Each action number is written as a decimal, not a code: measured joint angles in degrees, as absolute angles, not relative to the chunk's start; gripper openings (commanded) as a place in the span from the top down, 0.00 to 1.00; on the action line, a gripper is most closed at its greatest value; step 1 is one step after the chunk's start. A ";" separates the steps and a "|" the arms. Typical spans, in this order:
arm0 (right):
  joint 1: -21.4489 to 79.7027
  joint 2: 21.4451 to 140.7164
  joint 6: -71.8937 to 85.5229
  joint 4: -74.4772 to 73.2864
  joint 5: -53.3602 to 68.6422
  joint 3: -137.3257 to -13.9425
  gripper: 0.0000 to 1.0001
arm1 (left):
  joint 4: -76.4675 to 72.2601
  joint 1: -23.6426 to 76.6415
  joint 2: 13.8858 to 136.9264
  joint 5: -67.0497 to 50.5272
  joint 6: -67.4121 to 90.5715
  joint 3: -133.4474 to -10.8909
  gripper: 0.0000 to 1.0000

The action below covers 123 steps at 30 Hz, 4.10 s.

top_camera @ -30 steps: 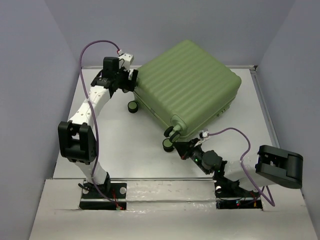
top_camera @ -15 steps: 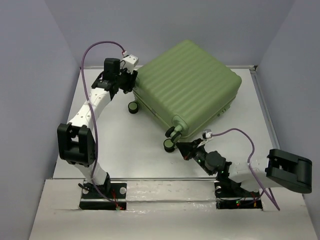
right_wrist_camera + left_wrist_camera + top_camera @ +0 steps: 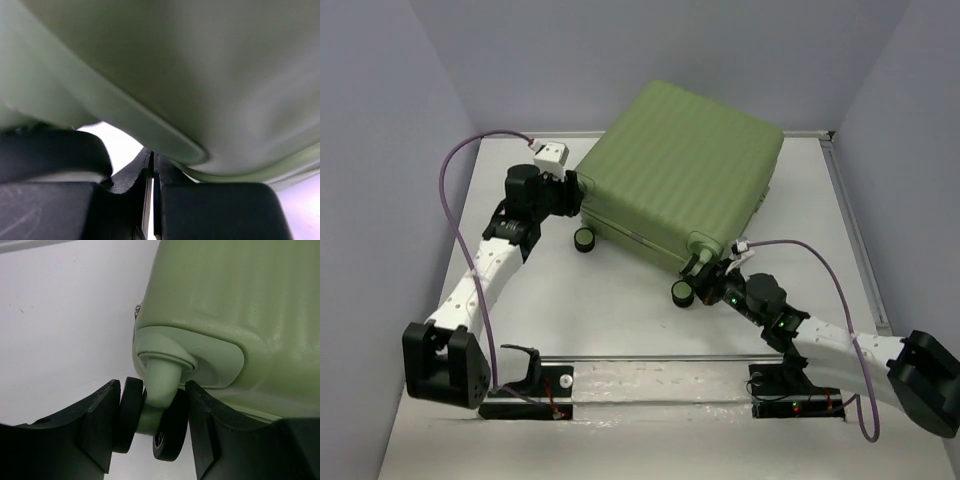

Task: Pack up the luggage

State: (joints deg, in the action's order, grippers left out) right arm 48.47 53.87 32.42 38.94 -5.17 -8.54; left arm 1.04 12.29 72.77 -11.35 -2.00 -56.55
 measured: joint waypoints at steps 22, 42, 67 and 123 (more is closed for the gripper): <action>53.34 82.26 40.71 53.34 -41.17 -18.96 0.93 | -12.01 24.05 57.71 6.68 26.24 -38.52 0.94; 69.78 76.44 11.88 17.56 -43.77 -45.39 0.93 | -20.62 40.86 52.58 -21.06 42.28 -42.26 0.94; 63.33 70.83 22.74 27.14 -26.65 -33.21 0.93 | 32.88 30.68 40.66 8.93 22.46 -56.45 0.01; 67.35 85.21 38.33 29.74 -20.10 -30.02 0.93 | -10.92 47.66 61.65 -11.90 43.99 -37.52 0.94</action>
State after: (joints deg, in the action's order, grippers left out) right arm 67.35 85.21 38.33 29.74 -20.10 -30.02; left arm -10.92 47.66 61.65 -11.90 43.99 -37.52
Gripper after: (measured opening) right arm 0.068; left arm 0.593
